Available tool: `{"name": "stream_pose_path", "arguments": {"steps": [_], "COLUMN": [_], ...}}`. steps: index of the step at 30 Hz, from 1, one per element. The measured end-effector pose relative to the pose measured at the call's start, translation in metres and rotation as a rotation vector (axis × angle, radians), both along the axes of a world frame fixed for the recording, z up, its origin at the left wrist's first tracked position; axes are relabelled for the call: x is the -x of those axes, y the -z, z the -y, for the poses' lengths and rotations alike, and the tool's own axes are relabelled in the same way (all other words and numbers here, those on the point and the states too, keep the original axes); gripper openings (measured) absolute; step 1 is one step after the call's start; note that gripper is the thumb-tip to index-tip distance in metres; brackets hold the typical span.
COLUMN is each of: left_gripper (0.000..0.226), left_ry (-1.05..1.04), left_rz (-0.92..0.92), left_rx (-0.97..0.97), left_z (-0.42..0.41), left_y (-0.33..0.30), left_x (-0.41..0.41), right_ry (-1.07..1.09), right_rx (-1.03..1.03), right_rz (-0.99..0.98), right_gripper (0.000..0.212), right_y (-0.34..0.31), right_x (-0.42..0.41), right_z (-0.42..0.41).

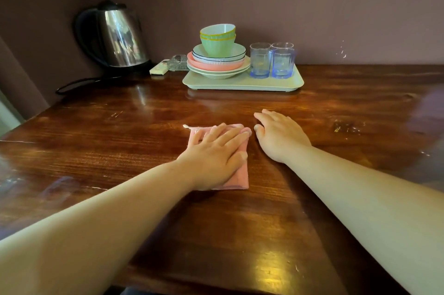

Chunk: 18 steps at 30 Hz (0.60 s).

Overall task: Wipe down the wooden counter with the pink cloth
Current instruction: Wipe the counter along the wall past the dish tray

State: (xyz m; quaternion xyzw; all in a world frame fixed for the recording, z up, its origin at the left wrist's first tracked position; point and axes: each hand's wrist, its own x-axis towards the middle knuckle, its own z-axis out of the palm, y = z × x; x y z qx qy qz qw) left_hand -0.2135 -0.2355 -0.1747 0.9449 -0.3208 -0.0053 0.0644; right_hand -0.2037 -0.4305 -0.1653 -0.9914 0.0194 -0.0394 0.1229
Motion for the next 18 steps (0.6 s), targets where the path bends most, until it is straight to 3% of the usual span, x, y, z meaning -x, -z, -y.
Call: {"name": "stream_pose_path", "arguments": {"steps": [4,9,15,18], "left_gripper": [0.055,0.070,0.057,0.060], "left_ry": [-0.140,-0.042,-0.184,-0.126], "left_rz": [-0.033,-0.004,-0.035,-0.006], "left_rx": [-0.058,-0.050,-0.047,-0.022], "left_z": [0.021,0.005,0.017,0.006], "left_y": [-0.016,-0.002,-0.018,-0.009], "left_x": [-0.018,0.007,-0.005,0.010], "right_ry": [-0.015,-0.001,-0.011,-0.022], "right_rx": [-0.005,0.010,0.002,0.012], "right_rz": [0.003,-0.012,-0.022,-0.037], "right_gripper": [0.051,0.052,0.052,0.053], "right_y": [0.000,-0.002,-0.006,-0.006], "right_x": [0.001,0.004,0.007,0.006], "right_z": [0.000,-0.002,-0.002,-0.002]}}
